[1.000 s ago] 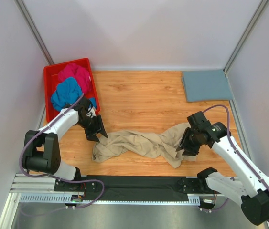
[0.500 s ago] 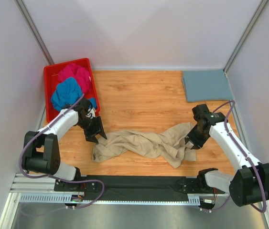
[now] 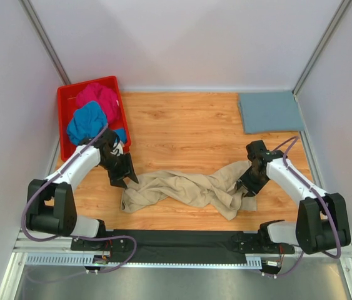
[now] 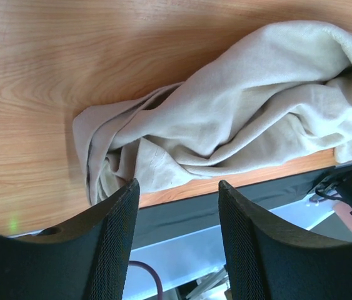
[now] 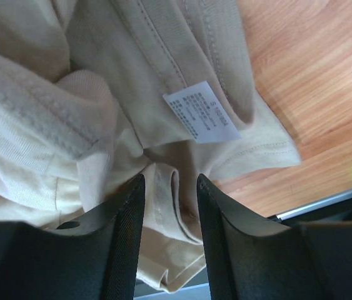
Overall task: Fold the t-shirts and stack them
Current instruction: Flatten the tshirt out
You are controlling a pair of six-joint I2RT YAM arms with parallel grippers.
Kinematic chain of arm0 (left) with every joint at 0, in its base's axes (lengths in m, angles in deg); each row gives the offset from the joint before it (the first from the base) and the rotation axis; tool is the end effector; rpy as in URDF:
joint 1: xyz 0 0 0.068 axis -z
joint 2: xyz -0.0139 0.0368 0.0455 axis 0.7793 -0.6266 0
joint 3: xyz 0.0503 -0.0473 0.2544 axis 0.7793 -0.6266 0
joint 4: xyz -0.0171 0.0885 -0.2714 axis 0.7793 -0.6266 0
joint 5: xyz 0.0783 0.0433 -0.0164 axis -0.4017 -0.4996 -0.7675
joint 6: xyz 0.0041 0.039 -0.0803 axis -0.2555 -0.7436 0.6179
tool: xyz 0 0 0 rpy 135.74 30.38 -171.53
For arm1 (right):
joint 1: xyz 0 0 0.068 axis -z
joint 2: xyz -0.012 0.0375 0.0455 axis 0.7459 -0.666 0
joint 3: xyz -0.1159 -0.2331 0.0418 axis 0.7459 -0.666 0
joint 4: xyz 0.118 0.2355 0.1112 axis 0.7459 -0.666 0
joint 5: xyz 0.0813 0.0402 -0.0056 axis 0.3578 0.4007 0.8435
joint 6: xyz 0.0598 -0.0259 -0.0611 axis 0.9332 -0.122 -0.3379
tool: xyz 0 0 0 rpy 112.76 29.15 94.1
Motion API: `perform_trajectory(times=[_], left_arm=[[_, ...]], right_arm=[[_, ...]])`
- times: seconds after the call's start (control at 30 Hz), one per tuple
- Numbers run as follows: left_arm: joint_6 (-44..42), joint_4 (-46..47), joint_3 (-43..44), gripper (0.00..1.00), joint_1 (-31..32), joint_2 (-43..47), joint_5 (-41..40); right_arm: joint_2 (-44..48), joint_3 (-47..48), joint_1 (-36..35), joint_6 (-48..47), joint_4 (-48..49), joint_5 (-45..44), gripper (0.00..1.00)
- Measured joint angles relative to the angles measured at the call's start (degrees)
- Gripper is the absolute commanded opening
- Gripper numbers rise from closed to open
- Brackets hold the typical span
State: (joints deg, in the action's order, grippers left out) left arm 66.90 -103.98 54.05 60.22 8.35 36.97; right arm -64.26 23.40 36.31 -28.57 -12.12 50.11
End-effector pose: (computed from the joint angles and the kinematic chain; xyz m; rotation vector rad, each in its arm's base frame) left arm 0.2594 -0.0708 0.1438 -0.5016 3.0218 -0.6241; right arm 0.2211 0.0456 0.1225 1.1665 2.8364 0.0481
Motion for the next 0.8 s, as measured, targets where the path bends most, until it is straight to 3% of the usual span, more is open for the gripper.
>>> perform_trajectory(times=[0.1, 0.2, 0.23, 0.4, 0.67, 0.8], left_arm=[[0.02, -0.39, -0.52, 0.60, 0.00, 0.94, -0.02], [0.02, -0.98, -0.76, 0.61, 0.00, 1.84, -0.22], [0.02, -1.09, -0.79, 0.61, 0.00, 2.03, -0.35], [-0.74, -2.91, 0.00, 0.63, 0.00, 2.10, -1.99], [-5.73, -6.58, 11.96, 0.64, 0.00, -0.39, -6.67], [-7.98, -6.54, 14.12, 0.63, 0.00, -5.05, -5.46]], right_arm=[[-1.05, -0.59, 0.00, 0.07, 1.55, -0.02, 0.34], [-1.55, -1.16, 0.00, 0.35, 2.89, 0.11, 0.15], [-1.57, -1.31, 0.02, 0.46, 3.28, 0.11, 0.02], [-0.76, 0.07, 1.27, -0.98, 0.42, -1.77, 0.00], [7.93, 16.00, 2.80, -7.39, -12.50, -11.30, 0.00], [11.04, 17.25, 2.80, -9.27, -15.98, -12.24, 0.00]])
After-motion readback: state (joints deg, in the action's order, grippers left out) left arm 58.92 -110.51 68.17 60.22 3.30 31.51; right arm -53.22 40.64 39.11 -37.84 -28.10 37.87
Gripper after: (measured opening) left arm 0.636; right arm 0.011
